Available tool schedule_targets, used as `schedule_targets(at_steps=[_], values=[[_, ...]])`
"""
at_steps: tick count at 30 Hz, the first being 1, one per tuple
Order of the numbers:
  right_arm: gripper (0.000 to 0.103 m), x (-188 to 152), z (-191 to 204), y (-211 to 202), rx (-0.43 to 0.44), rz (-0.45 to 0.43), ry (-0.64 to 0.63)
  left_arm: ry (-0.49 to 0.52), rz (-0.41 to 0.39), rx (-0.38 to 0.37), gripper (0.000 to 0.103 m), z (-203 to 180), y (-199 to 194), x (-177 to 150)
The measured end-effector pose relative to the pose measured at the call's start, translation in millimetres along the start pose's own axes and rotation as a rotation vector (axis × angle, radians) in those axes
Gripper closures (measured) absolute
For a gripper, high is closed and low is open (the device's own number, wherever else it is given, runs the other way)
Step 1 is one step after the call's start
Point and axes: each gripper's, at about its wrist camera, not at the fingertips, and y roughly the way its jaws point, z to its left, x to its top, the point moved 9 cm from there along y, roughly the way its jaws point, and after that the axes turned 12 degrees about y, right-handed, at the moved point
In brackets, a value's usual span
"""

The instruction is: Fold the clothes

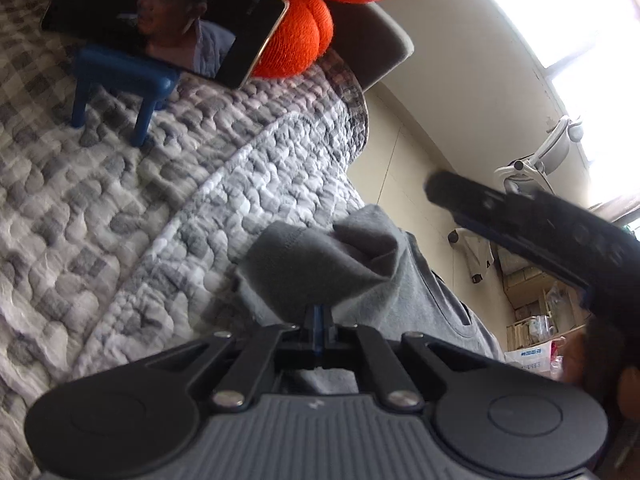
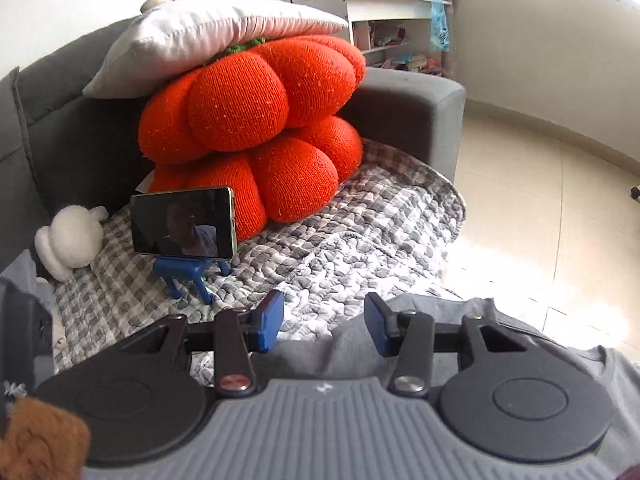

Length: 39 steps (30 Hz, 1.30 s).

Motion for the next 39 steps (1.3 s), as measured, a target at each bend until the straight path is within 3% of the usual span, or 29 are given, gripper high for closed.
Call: schedule_targets(at_steps=[3, 8, 10, 12, 16, 20, 23, 25, 27, 29, 30, 31, 33, 35, 36, 38, 39], values=[[0.054, 3.5, -5.3, 33.0, -0.022, 0.060, 0.003, -0.074, 0.065, -0.029, 0.103, 1.2, 8.3, -11.9], [0.057, -14.4, -21.1, 66.0, -0.098, 0.144, -0.044, -0.110, 0.077, -0.041, 0.103, 3.8, 11.3, -13.3], [0.094, -22.4, -27.6, 77.7, -0.130, 0.177, -0.066, -0.119, 0.076, -0.040, 0.103, 5.6, 11.6, -12.1], [0.097, -27.3, -33.9, 84.3, -0.147, 0.189, -0.074, -0.129, 0.075, -0.039, 0.103, 7.4, 11.8, -11.0], [0.101, -4.1, -55.8, 55.7, 0.003, -0.001, 0.177, -0.146, 0.071, -0.035, 0.103, 11.2, 12.0, -8.1], [0.102, 4.5, -78.5, 32.8, 0.132, -0.151, 0.392, -0.138, 0.015, 0.011, 0.099, 21.9, 1.9, 5.1], [0.101, 0.0, -70.7, 38.3, 0.070, -0.111, 0.294, -0.151, -0.001, 0.025, 0.091, 27.9, -0.9, 9.7], [0.090, -2.8, -62.6, 43.6, 0.018, -0.073, 0.203, -0.172, 0.028, 0.008, 0.089, 26.4, 6.0, 4.5], [0.089, -0.5, -46.0, 50.3, 0.006, -0.034, 0.133, -0.191, 0.043, -0.004, 0.089, 24.8, 9.9, 1.2], [0.077, -2.4, -28.6, 61.2, -0.019, 0.028, 0.062, -0.201, 0.039, -0.002, 0.089, 25.6, 9.3, 1.4], [0.066, -4.4, -20.5, 67.2, -0.037, 0.063, 0.024, -0.205, 0.034, 0.001, 0.089, 26.6, 8.7, 1.9], [0.063, -8.2, -14.9, 74.4, -0.069, 0.097, -0.020, -0.206, 0.031, 0.005, 0.089, 28.4, 8.3, 2.3], [0.063, -19.8, -11.8, 89.8, -0.165, 0.156, -0.122, -0.212, 0.033, 0.003, 0.089, 30.8, 8.2, 2.0], [0.078, -27.4, -16.2, 96.3, -0.236, 0.171, -0.181, -0.218, 0.037, -0.003, 0.089, 31.5, 7.9, 1.3], [0.094, -25.7, -18.3, 92.6, -0.217, 0.149, -0.154, -0.221, 0.038, -0.005, 0.089, 31.8, 7.9, 1.2], [0.099, -22.3, -22.5, 84.9, -0.179, 0.107, -0.098, -0.227, 0.038, -0.006, 0.089, 32.2, 7.4, 1.3], [0.099, -16.8, -25.0, 77.5, -0.117, 0.065, -0.023, -0.228, 0.039, -0.006, 0.089, 32.2, 7.2, 1.0]])
